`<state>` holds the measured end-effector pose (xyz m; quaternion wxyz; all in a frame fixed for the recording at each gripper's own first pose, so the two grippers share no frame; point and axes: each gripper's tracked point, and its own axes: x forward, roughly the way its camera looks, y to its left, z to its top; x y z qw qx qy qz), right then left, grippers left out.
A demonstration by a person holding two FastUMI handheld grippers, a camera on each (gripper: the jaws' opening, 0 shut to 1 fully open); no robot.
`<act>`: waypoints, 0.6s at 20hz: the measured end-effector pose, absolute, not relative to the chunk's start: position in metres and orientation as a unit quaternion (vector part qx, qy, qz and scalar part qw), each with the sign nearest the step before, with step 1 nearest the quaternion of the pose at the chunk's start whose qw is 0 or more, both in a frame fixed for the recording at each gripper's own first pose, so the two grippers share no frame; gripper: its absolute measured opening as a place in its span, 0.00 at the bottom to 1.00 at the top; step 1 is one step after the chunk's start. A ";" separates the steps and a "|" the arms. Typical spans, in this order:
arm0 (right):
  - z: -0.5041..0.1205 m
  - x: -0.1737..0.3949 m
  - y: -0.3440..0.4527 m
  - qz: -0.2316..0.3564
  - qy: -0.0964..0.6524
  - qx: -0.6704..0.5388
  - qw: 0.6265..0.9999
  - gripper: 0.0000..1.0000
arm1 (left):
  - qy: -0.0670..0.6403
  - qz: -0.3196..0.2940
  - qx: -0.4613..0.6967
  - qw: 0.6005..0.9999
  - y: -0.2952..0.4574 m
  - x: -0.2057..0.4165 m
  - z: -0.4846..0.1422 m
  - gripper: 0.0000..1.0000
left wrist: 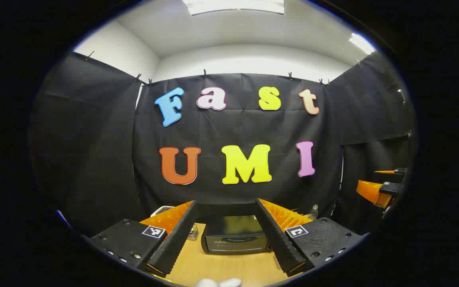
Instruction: Open the electric oven with the left hand, put the food in, and close the electric oven.
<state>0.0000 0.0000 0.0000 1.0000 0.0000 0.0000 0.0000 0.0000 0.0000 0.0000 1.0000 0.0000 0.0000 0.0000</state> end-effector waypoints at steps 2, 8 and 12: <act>0.003 0.003 0.001 0.003 -0.003 -0.002 1.000 0.99 | 0.002 0.003 0.000 1.000 0.001 0.002 -0.001 0.94; 0.004 0.010 0.001 0.005 -0.005 -0.008 1.000 1.00 | 0.000 0.005 0.002 1.000 0.000 0.007 -0.001 0.94; 0.003 0.014 0.000 0.008 -0.005 -0.008 1.000 0.99 | 0.003 0.007 0.005 1.000 -0.001 0.012 -0.004 0.94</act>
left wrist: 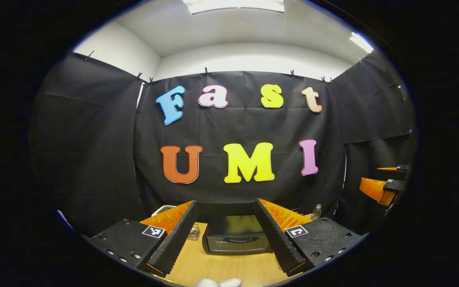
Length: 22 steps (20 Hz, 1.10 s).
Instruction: Open the electric oven with the left hand, put the food in, and close the electric oven.
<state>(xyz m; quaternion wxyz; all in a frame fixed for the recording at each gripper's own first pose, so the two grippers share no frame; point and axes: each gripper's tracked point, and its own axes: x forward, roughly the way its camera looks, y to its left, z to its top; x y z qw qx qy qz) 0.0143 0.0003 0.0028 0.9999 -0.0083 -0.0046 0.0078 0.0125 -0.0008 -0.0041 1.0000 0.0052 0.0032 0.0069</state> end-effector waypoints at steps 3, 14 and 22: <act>0.003 0.018 0.001 0.010 -0.005 -0.009 1.000 0.99 | 0.008 0.007 0.007 1.000 -0.003 0.015 -0.012 0.94; 0.002 0.026 -0.036 -0.015 -0.006 -0.039 0.999 0.99 | 0.056 -0.021 -0.021 0.998 -0.034 0.083 -0.113 0.94; -0.021 0.034 -0.068 -0.052 0.025 -0.049 0.997 0.99 | 0.112 -0.040 -0.026 0.993 -0.051 0.145 -0.205 0.94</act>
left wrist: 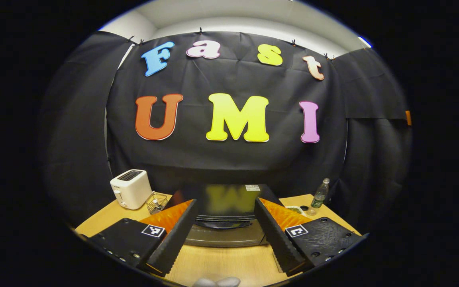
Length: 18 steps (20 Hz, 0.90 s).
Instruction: Open the electric oven with the left hand, put the food in, and close the electric oven.
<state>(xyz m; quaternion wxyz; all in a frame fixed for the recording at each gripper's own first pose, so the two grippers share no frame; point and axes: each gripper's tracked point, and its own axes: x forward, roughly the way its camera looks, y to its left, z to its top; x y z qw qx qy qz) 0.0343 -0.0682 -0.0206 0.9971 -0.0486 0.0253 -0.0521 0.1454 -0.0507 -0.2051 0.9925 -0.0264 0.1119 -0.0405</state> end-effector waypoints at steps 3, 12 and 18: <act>-0.031 0.040 -0.072 -0.061 0.042 -0.049 0.996 0.99 | 0.148 -0.044 -0.030 0.988 -0.056 0.166 -0.242 0.94; -0.052 0.061 -0.076 -0.073 0.077 -0.048 0.993 0.99 | 0.220 -0.034 -0.009 0.975 -0.053 0.198 -0.304 0.95; -0.062 0.066 -0.070 -0.067 0.086 -0.035 0.993 0.99 | 0.226 -0.036 0.004 0.973 -0.053 0.197 -0.306 0.97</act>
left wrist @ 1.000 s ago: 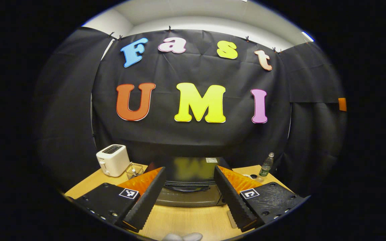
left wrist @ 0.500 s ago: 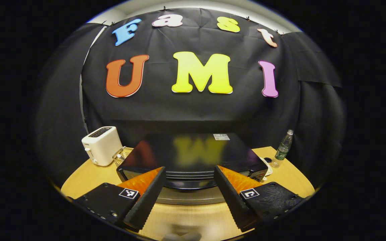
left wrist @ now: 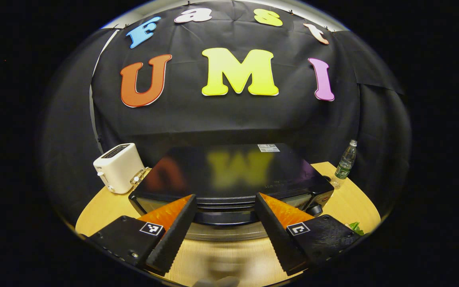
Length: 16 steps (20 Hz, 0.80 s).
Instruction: Open the electric oven with the left hand, put the food in, and close the electric oven.
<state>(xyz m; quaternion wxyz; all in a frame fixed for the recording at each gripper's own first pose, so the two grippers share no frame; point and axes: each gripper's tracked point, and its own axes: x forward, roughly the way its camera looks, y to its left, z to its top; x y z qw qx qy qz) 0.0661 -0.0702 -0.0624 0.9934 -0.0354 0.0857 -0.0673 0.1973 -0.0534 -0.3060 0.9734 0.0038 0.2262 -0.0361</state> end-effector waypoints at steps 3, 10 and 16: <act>-0.065 0.067 -0.068 -0.065 0.086 -0.036 0.993 0.99 | 0.226 -0.037 0.005 0.973 -0.053 0.191 -0.306 0.97; -0.069 0.060 -0.058 -0.054 0.086 -0.040 0.994 0.99 | 0.233 -0.041 0.005 0.972 -0.054 0.164 -0.310 0.97; -0.074 0.045 -0.053 -0.051 0.087 -0.040 0.994 0.99 | 0.246 -0.045 0.007 0.968 -0.052 0.126 -0.323 0.97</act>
